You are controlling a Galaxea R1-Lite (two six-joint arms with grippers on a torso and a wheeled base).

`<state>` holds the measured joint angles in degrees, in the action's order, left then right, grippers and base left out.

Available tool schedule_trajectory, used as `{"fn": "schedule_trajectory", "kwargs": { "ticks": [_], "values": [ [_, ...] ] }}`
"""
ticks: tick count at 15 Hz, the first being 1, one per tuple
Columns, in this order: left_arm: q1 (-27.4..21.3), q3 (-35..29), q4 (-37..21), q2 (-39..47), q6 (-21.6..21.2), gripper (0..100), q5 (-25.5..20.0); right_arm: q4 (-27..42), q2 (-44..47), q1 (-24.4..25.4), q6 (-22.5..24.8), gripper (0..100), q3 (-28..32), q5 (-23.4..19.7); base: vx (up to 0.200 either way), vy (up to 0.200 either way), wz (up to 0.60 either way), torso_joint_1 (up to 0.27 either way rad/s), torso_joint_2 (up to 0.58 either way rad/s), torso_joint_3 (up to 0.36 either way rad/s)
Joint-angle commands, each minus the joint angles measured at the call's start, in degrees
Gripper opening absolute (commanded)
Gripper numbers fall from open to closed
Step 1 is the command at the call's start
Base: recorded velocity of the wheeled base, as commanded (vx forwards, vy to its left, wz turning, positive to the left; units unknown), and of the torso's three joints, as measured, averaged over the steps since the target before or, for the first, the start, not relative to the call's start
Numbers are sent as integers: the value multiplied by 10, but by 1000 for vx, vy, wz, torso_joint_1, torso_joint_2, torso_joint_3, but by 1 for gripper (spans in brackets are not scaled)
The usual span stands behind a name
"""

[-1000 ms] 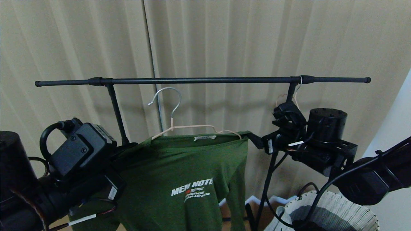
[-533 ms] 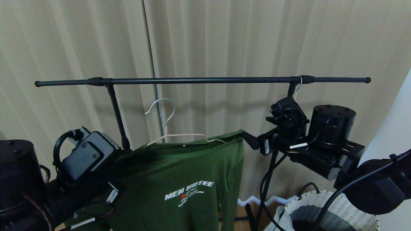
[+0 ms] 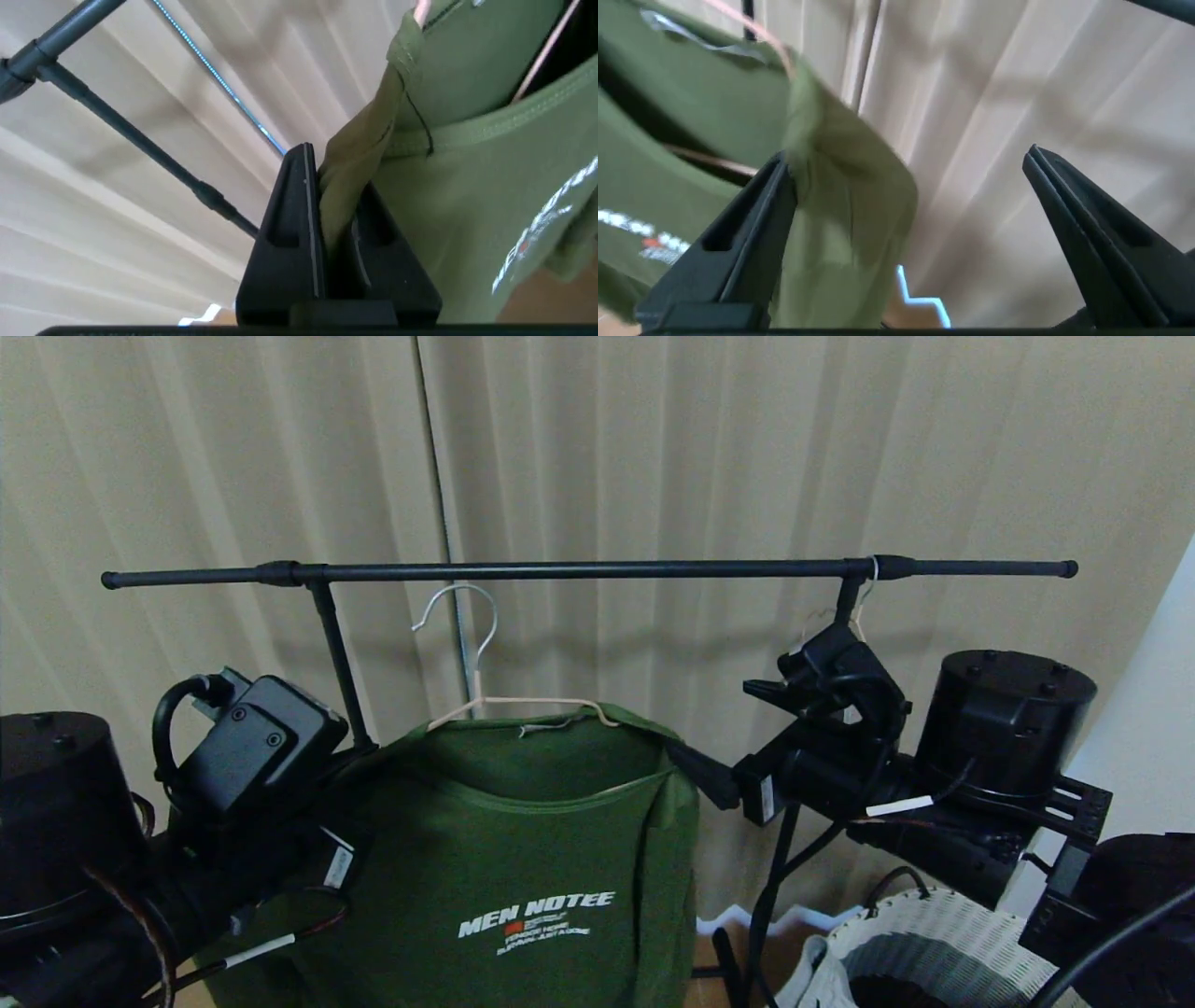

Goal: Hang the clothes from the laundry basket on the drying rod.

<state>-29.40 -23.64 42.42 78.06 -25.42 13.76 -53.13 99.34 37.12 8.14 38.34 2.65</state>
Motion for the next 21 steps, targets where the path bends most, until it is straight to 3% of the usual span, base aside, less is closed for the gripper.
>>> {"fn": "schedule_trajectory", "kwargs": {
  "ticks": [1, 6, 12, 18, 21],
  "values": [
    [5, -5, 0, 5, 8, 0, 11, -4, -20, -1, 0, 100, -17, -19, 0, 0, 0, 0, 0, 0],
    [-7, -4, 20, 14, 27, 0, 15, 0, -37, -4, 19, 100, -27, -41, 0, 0, 0, 0, 0, 0],
    [-21, 2, 22, 15, 23, 0, -59, 2, -16, -13, 72, 100, 24, -47, 0, 0, 0, 0, 0, 0],
    [-65, 0, 22, 13, 23, 0, -61, -1, 46, -13, 121, 100, 64, -50, 0, 0, 0, 0, 0, 0],
    [-74, 0, 22, 14, 23, 0, -61, 0, 60, -12, 122, 100, 75, -50, 0, 0, 0, 0, 0, 0]
  ]
}}
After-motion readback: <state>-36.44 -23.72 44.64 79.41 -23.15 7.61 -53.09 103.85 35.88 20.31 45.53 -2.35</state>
